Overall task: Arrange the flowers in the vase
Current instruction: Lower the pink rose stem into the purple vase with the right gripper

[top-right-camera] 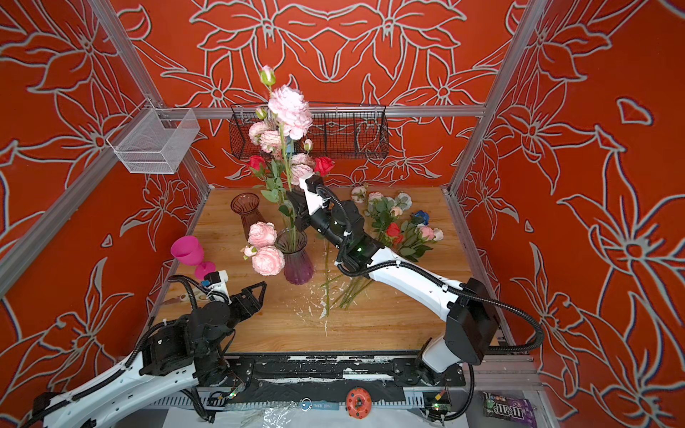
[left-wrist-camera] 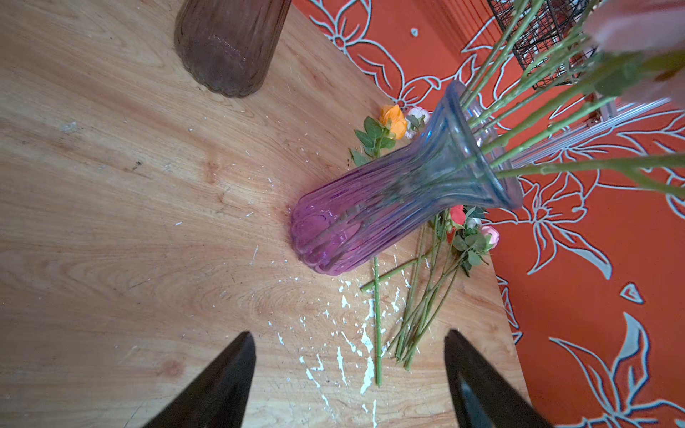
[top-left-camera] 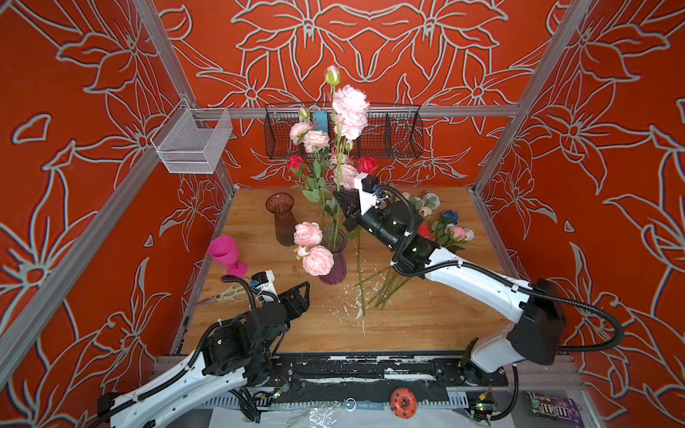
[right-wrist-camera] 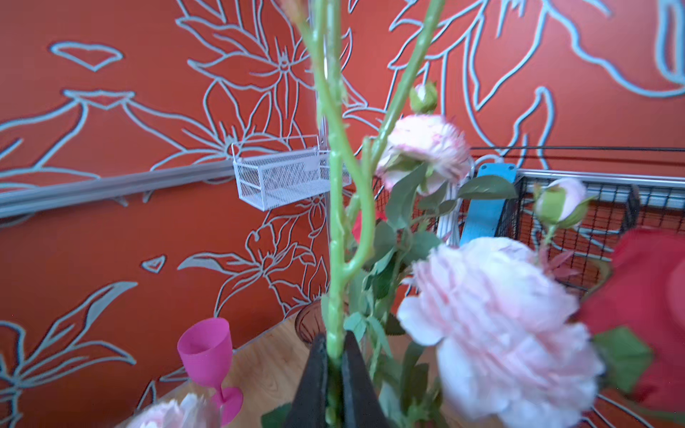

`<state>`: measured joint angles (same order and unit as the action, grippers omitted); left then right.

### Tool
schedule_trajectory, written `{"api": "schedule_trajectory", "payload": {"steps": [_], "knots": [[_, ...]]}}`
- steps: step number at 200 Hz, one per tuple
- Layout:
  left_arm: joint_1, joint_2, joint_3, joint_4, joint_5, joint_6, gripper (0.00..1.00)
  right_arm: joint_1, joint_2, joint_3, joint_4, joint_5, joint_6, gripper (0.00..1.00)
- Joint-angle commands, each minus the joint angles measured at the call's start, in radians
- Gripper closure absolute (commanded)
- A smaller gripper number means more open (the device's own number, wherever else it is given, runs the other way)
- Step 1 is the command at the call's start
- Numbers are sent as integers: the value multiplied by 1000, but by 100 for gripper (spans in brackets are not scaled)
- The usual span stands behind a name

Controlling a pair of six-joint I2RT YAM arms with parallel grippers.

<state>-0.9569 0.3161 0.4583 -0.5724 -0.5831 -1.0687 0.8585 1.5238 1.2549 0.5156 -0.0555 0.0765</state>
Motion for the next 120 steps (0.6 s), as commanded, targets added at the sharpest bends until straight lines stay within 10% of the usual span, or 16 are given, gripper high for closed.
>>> {"api": "schedule_trajectory", "payload": {"steps": [1, 43, 120], "knots": [[-5, -12, 9, -38, -34, 12, 19, 30, -32, -30, -76, 19, -61, 93], [-5, -11, 17, -42, -38, 18, 18, 47, -59, -91, -160, 88, -16, 64], [-5, 5, 23, -41, -35, 19, 18, 94, -225, -201, -252, 173, -17, 59]]}}
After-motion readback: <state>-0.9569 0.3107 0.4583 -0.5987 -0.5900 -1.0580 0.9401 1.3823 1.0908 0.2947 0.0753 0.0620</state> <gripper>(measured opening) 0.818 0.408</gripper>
